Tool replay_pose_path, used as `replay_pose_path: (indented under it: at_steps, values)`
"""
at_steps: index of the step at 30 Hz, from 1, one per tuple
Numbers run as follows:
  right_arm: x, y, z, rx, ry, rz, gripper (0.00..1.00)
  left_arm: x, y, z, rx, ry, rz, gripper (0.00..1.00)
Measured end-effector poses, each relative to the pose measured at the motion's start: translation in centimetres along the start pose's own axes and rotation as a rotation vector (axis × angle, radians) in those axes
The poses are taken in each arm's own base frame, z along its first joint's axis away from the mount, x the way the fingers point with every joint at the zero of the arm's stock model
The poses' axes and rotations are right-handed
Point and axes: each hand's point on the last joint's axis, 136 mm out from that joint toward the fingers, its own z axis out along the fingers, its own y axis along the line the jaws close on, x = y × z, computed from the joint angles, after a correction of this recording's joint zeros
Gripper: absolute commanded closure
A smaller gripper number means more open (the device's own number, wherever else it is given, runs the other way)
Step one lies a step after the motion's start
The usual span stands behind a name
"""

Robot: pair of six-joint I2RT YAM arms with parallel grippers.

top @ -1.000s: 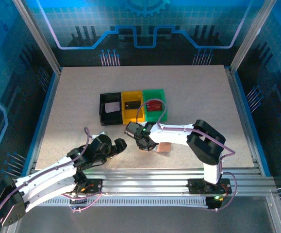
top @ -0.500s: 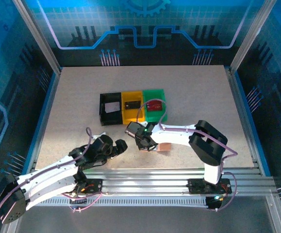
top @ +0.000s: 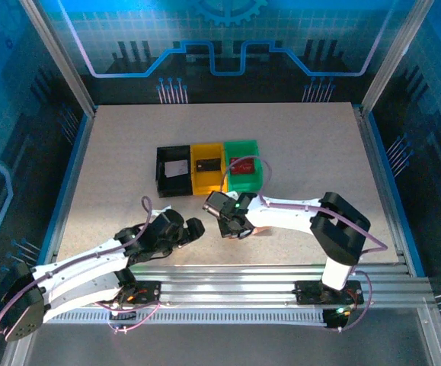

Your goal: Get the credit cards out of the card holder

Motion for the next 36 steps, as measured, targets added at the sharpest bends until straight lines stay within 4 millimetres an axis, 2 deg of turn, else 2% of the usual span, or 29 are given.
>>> replay_pose_path:
  at_steps: [7, 11, 16, 21, 27, 30, 33, 36]
  values:
    - [-1.3, -0.5, -3.6, -0.086, -0.063, 0.045, 1.0, 0.7, -0.6, 0.8, -0.032, 0.018, 0.04, 0.01]
    - [-1.5, -1.6, -4.3, -0.098, -0.074, 0.07, 1.0, 1.1, -1.1, 1.3, -0.051, 0.028, 0.061, 0.01]
    - [-0.4, -4.7, -3.7, -0.084, -0.053, 0.124, 1.0, 1.3, -2.1, 2.1, -0.079, 0.043, 0.082, 0.01]
    - [1.9, -7.1, -2.6, -0.067, -0.017, 0.154, 1.0, 1.4, -3.2, 2.7, -0.093, 0.052, 0.093, 0.01]
    - [4.3, -9.7, -0.8, -0.036, 0.039, 0.216, 1.0, 1.6, -3.5, 3.0, -0.099, 0.06, 0.103, 0.01]
    - [5.0, -11.1, 0.0, -0.023, 0.061, 0.264, 0.95, 1.9, -3.5, 3.1, -0.103, 0.065, 0.109, 0.01]
    - [5.4, -11.5, 0.3, -0.018, 0.073, 0.278, 0.95, 1.9, -3.5, 3.1, -0.101, 0.066, 0.111, 0.01]
    - [5.1, -11.3, 0.1, -0.029, 0.06, 0.28, 0.89, 1.9, -3.5, 3.1, -0.101, 0.066, 0.111, 0.01]
